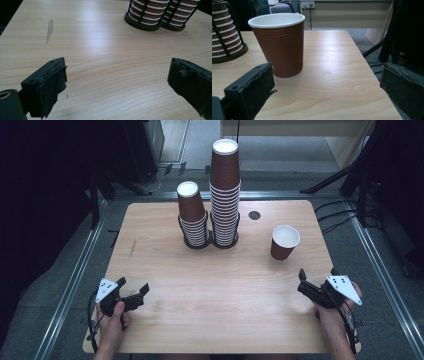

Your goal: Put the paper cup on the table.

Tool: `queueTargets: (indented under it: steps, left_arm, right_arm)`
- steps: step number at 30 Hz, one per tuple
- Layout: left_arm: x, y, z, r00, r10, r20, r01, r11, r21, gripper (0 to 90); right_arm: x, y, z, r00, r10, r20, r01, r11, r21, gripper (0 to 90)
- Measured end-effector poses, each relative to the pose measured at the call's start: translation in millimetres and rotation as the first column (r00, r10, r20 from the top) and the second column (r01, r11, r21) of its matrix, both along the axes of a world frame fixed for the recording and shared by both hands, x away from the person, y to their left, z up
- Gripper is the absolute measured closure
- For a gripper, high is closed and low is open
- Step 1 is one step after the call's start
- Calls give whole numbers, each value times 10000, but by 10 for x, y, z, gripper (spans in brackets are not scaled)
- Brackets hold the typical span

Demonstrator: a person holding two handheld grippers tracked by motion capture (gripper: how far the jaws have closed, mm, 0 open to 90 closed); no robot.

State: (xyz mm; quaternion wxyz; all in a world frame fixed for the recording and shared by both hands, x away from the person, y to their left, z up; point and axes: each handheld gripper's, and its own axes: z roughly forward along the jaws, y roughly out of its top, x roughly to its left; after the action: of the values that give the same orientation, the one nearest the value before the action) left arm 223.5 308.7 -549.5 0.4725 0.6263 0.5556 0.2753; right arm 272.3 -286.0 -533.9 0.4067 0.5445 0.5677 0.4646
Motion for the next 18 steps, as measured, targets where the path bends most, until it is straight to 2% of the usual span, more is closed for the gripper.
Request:
queueTargets:
  steps: [8, 18]
  left_arm:
    - [-1, -1, -1, 10000, 26, 5, -26, 10000, 13, 23]
    - [-2, -2, -2, 10000, 40, -13, -40, 10000, 37, 23]
  right_arm:
    - [-137, -107, -59, 9997, -224, -115, 223, 9997, -70, 0]
    - [-314, -224, -135, 9992, -406, -1, 406, 9989, -244, 3]
